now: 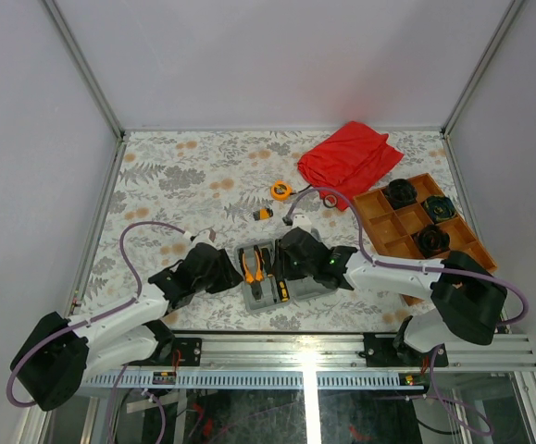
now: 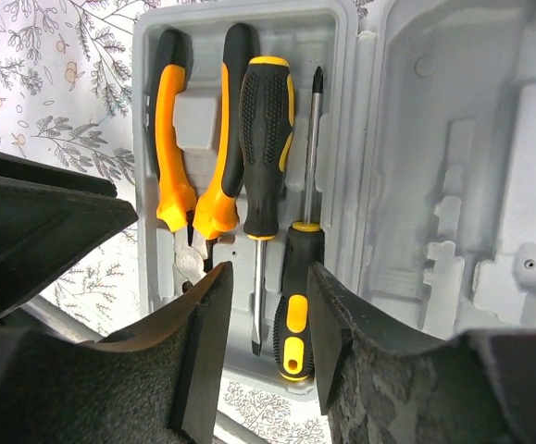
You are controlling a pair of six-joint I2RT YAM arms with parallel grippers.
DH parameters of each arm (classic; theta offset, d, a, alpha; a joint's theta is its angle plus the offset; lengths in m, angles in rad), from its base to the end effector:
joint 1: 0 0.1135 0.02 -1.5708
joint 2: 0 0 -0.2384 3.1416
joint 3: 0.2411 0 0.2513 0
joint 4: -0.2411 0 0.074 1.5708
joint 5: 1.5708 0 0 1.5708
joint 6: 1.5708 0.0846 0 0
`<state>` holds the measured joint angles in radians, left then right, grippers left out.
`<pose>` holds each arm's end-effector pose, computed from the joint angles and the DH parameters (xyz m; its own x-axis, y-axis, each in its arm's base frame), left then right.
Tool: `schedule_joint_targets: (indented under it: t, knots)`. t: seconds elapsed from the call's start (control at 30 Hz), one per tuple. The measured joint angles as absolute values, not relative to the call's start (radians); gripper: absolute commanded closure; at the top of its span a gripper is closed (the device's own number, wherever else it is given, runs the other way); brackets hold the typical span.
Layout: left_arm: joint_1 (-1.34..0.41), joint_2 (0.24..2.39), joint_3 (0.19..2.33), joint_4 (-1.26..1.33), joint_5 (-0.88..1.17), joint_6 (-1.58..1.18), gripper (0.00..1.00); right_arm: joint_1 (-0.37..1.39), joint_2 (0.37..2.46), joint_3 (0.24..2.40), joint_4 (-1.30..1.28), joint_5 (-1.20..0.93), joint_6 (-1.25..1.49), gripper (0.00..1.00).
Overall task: Sort the tools into containers
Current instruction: Adjust the screwdriver in the storage box.
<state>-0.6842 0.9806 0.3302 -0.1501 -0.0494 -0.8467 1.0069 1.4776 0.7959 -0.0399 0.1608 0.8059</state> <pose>0.1795 -0.1410 0.0978 -0.8214 -0.2955 -0.4879 -0.0161 0.8669 -0.4982 0.1950 0.2830 0.1396 -0.8000 0.0673 -0.5962 -0.2785 0.8385 0.4684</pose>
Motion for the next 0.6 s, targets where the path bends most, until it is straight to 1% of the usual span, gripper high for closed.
schedule_joint_targets:
  t: [0.3, 0.43, 0.6]
  knots:
    - [-0.684, 0.988, 0.330, -0.150, -0.050, -0.843, 0.64, 1.005, 1.476, 0.809, -0.064, 0.175, 0.744, 0.65]
    - [-0.684, 0.989, 0.329, -0.150, -0.050, -0.842, 0.64, 0.999, 1.512, 0.882, -0.108, 0.172, 0.717, 0.68]
    - [-0.684, 0.989, 0.327, -0.150, -0.050, -0.842, 0.64, 0.993, 1.583, 0.978, -0.141, 0.157, 0.688, 0.70]
